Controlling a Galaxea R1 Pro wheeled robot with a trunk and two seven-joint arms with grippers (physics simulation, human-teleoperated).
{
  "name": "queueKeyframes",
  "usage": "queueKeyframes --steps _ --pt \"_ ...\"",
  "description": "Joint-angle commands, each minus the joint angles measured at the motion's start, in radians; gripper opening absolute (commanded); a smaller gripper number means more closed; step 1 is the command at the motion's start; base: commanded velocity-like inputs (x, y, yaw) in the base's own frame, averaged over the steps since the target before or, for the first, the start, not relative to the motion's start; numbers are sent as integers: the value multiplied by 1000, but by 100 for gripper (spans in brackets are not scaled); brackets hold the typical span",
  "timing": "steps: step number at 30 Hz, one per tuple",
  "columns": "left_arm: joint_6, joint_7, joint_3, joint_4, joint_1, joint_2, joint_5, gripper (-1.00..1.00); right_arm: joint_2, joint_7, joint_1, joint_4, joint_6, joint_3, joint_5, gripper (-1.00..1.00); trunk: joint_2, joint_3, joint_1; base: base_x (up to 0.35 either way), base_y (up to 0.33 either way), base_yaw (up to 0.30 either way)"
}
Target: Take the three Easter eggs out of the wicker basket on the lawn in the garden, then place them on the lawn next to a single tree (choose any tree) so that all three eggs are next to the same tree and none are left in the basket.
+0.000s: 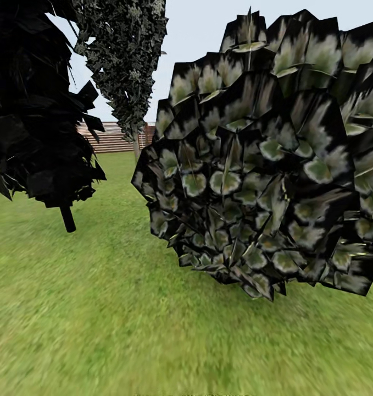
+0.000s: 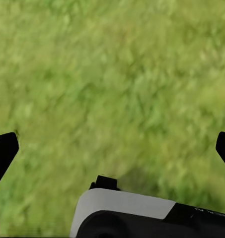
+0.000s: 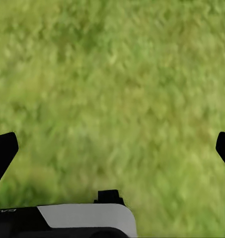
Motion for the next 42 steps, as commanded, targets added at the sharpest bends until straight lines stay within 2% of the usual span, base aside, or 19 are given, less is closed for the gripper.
queueKeyframes --steps 1,16,26,29,42 --pt "-2 0 0 0 0 0 5 100 1 -5 0 1 -3 1 1 100 -1 -2 0 -161 190 242" --pt "-1 0 -4 0 0 -2 4 100 1 -7 0 6 -3 7 4 100 -1 -15 0 -200 211 243" --pt "-3 -1 -7 0 0 -4 -2 100 1 -7 0 6 -5 18 8 100 -1 -23 0 -19 21 246" --pt "-3 -1 -8 1 0 -6 -3 100 1 -8 0 6 -5 46 17 100 -1 -25 0 0 69 249" --pt "-3 -1 -8 0 0 -7 -3 100 1 -8 0 9 -5 59 30 100 -1 -35 0 14 277 250"
